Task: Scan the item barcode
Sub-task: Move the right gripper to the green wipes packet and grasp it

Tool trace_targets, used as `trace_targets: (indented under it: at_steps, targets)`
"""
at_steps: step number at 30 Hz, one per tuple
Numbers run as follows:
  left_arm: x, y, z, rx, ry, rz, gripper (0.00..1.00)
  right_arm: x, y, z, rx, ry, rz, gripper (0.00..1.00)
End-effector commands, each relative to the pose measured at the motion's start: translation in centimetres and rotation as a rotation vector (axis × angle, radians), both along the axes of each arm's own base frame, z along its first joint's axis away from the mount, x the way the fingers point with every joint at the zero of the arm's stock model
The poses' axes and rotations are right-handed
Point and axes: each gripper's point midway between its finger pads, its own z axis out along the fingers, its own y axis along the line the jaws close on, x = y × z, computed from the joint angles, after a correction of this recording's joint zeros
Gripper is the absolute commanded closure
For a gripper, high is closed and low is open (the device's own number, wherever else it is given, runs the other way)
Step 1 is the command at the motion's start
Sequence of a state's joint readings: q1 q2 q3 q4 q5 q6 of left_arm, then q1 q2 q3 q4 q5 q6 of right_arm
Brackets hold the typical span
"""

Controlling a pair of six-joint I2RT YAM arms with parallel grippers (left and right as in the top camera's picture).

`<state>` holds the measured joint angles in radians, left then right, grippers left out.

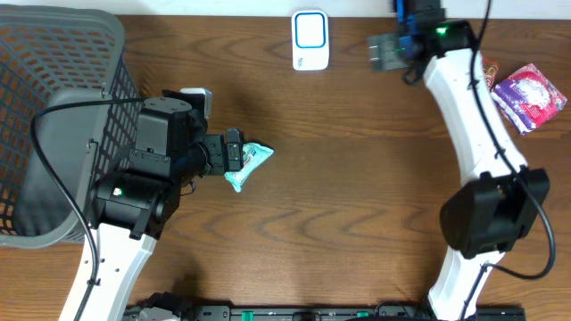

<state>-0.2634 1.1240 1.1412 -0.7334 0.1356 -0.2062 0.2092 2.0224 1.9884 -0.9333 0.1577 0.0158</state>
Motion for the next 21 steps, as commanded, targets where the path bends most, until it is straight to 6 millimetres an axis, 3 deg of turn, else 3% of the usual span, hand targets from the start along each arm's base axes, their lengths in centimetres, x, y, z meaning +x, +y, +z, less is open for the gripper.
trace_targets:
  at_steps: [1,9,13,21]
  targets:
    - [0.1,0.0,0.4,-0.003,-0.009,-0.004,0.02,-3.1,8.8,-0.4,0.253,0.104,0.234,0.01]
    - [0.1,0.0,0.4,-0.003,-0.009,-0.004,0.02,-7.7,15.2,-3.4,0.217,0.253,0.371,0.01]
    - [0.1,0.0,0.4,-0.003,-0.009,-0.004,0.02,-9.1,16.8,-3.6,0.196,0.274,0.406,0.01]
    - [0.1,0.0,0.4,-0.003,-0.009,-0.004,0.02,-9.6,17.9,-5.3,0.229,0.325,0.332,0.01]
